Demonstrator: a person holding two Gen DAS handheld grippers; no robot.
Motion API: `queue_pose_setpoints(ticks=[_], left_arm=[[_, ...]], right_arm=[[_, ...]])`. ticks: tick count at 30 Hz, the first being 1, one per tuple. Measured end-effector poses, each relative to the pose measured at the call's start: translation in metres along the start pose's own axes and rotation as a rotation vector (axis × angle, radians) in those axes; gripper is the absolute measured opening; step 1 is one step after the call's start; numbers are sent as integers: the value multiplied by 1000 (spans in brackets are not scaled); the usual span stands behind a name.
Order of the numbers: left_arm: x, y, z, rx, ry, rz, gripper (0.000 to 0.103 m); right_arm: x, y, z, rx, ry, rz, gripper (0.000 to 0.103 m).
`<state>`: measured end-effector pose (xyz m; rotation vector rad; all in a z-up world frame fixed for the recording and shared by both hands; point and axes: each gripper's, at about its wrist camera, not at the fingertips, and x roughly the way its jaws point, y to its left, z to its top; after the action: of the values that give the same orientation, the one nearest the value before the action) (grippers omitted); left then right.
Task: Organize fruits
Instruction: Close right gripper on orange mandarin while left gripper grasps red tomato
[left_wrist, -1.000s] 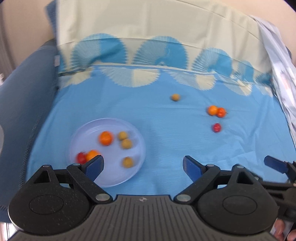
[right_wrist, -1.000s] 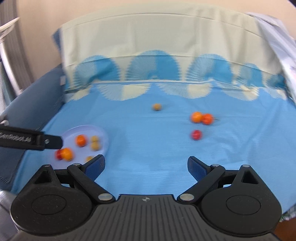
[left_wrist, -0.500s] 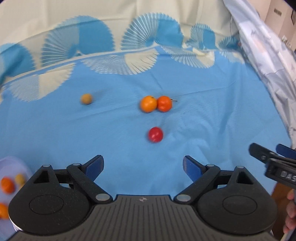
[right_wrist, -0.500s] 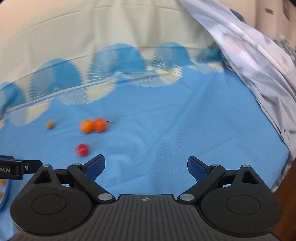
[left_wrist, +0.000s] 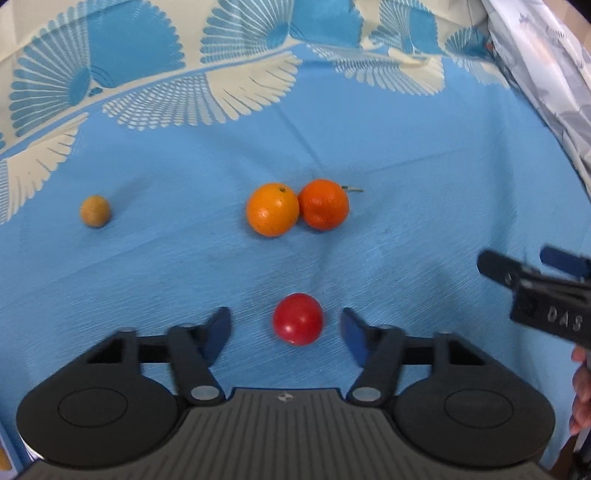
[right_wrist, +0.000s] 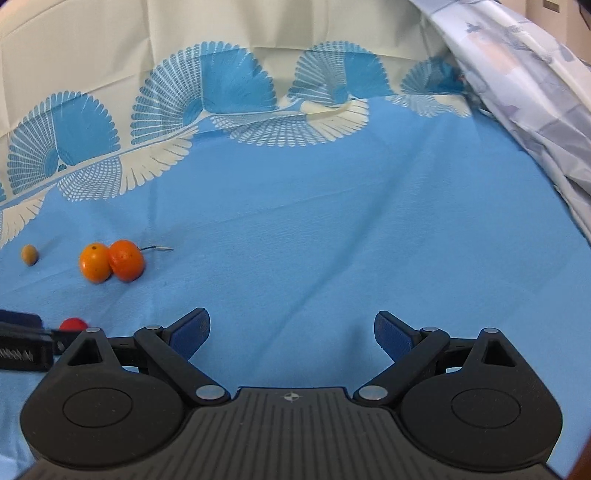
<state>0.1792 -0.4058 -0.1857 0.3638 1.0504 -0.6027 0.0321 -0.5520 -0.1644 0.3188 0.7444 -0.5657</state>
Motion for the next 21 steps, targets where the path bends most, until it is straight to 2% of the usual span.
queue_pose_setpoints(ticks=[3,4,8,12,16,19,21], left_arm=[[2,-2,-3,22,-41,1,36],[1,-2,-4,25,-49,-7,33],[-5,8,-7,2,-71,7,33],[-16,34,-8,-53,-66,23,33],[-32,62,-12,-102,-73,54,33],[-42,76,-15,-121,-75,70,33],[-49,82,-19,-133,-76,72,33]], right_arm=[[10,7,5,-22,-10,22,96],[13,10,7,-34,-16,29,96],[24,30,13,-110,-53,75,96],[34,63,17,-236,-99,183,96],[54,95,19,-341,-82,235,92],[69,109,22,-382,-75,253,75],[72,112,19,-406,-91,249,44]])
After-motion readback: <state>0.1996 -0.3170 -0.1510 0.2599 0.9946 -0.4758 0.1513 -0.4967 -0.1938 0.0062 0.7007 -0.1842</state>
